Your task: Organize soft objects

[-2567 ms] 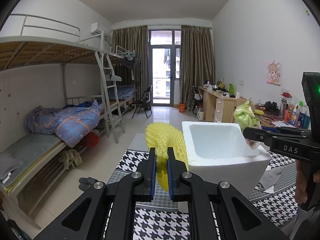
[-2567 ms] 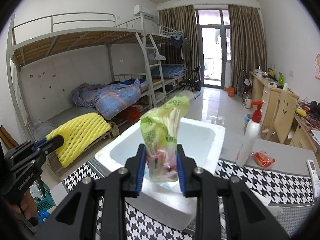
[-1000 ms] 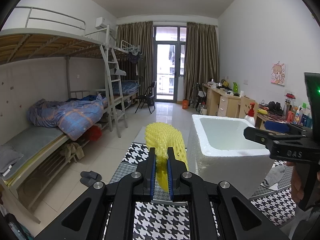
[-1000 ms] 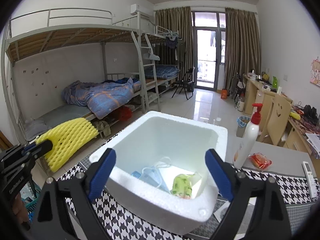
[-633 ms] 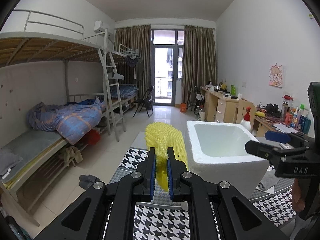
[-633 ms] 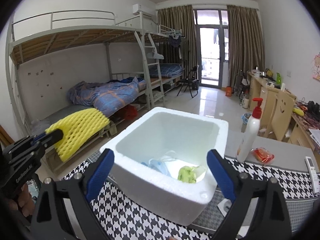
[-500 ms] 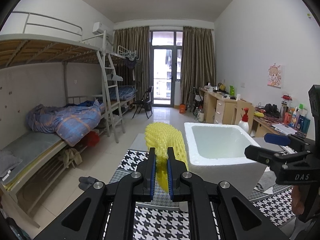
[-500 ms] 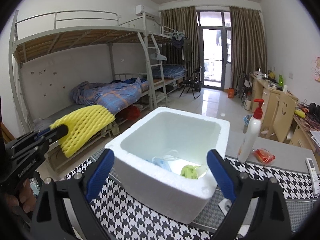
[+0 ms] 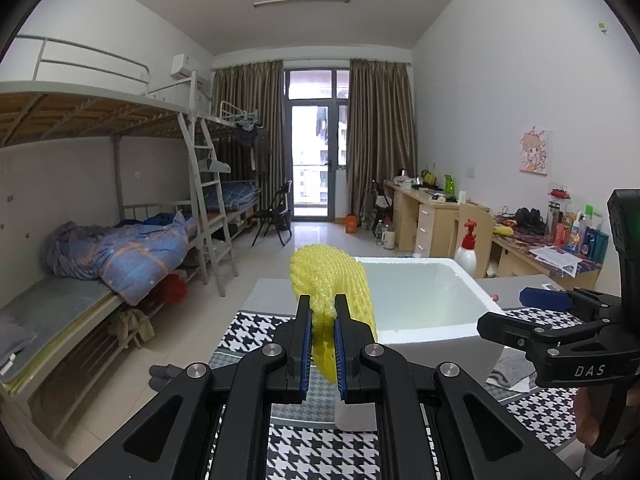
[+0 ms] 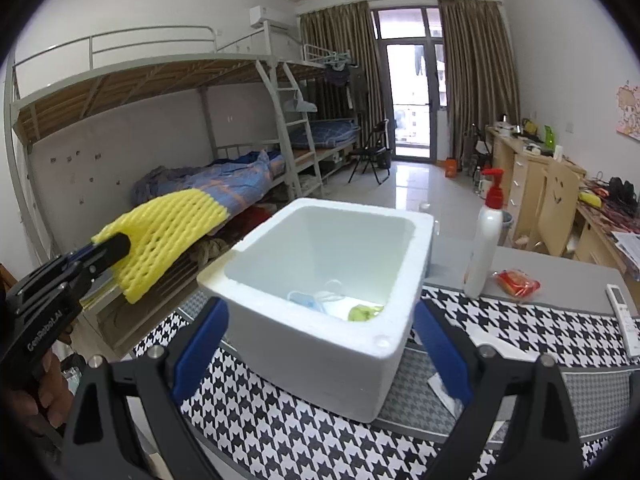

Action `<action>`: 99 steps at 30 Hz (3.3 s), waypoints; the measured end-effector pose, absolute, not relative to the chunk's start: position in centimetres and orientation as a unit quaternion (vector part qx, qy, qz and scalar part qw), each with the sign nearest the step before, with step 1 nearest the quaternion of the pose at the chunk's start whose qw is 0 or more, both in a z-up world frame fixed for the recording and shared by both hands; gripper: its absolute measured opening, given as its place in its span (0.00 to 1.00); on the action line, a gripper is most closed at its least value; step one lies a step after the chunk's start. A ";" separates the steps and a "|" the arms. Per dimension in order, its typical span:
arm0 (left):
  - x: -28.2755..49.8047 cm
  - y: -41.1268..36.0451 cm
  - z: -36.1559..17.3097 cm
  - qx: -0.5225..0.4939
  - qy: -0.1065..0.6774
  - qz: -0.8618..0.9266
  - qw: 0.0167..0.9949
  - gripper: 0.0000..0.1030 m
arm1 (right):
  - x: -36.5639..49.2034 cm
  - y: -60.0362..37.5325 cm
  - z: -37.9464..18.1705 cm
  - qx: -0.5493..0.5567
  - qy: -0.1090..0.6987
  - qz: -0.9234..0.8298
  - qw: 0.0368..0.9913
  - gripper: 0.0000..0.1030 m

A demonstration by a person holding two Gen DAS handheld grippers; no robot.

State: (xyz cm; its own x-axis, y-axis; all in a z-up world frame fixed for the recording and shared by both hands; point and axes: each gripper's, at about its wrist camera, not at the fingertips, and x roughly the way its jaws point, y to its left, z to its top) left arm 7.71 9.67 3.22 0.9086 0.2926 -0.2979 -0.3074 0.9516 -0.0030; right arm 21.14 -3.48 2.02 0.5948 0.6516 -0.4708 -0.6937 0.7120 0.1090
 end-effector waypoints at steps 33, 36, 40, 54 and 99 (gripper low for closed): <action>11.0 7.1 4.8 -0.006 0.142 0.101 0.985 0.10 | 20.7 -8.1 2.3 -0.054 0.215 0.340 0.914 0.93; 11.2 6.8 4.8 -0.005 0.142 0.095 0.985 0.10 | 20.7 -8.4 2.4 -0.054 0.215 0.336 0.915 0.93; 11.6 6.8 4.8 -0.005 0.144 0.087 0.986 0.10 | 20.7 -8.9 2.4 -0.055 0.214 0.330 0.918 0.93; 14.3 6.7 4.8 -0.006 0.162 0.067 0.985 0.10 | 21.1 -10.6 2.0 -0.053 0.214 0.308 0.925 0.93; 18.4 6.4 2.5 0.000 0.202 0.078 0.976 0.93 | 21.7 -13.1 1.3 -0.045 0.222 0.283 0.932 0.93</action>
State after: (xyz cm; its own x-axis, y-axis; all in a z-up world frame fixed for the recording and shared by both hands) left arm 18.36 6.44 2.46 0.9063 0.1528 -0.3941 -0.1529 0.9877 0.0313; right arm 21.66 -13.07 1.26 0.7407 0.5082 -0.4395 -0.5478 0.8355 0.0429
